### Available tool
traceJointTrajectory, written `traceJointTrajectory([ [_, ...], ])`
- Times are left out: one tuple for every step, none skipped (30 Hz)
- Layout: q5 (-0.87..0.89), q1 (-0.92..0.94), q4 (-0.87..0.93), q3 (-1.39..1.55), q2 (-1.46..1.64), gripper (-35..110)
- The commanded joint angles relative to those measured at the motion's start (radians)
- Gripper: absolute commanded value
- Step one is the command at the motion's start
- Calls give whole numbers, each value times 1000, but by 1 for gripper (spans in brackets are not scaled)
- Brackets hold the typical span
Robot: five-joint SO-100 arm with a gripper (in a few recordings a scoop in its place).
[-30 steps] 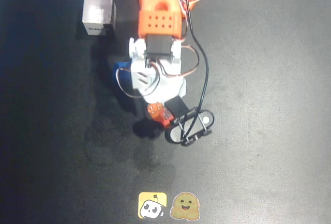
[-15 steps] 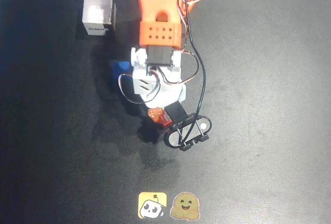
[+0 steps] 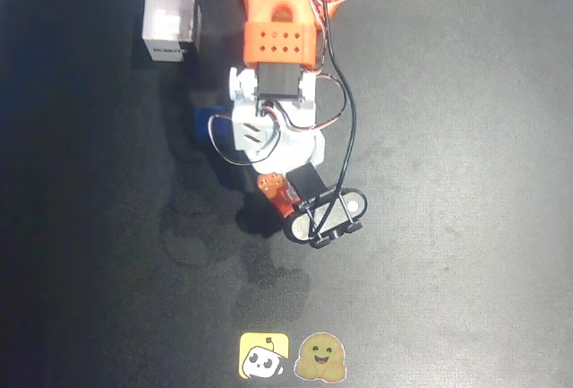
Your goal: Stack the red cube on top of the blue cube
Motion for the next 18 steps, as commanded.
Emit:
traceJointTrajectory([
  [34,-15,2,6,46,0],
  [37,-25,2,8,41,3],
  [41,-34,2,11,38,6],
  [52,-44,2,15,38,10],
  [61,-54,2,18,38,15],
  [66,-60,2,21,40,17],
  [72,-64,2,25,41,18],
  [74,-67,2,28,44,19],
  [74,-69,2,28,48,21],
  [74,-71,2,31,52,22],
  [74,-71,2,35,57,22],
  [74,-71,2,35,57,22],
  [74,-71,2,38,55,23],
  [74,-71,-3,43,55,23],
  [74,-71,-8,46,52,23],
  [74,-71,-14,51,51,24],
  [74,-71,-21,57,44,24],
  [74,-72,-31,64,40,24],
])
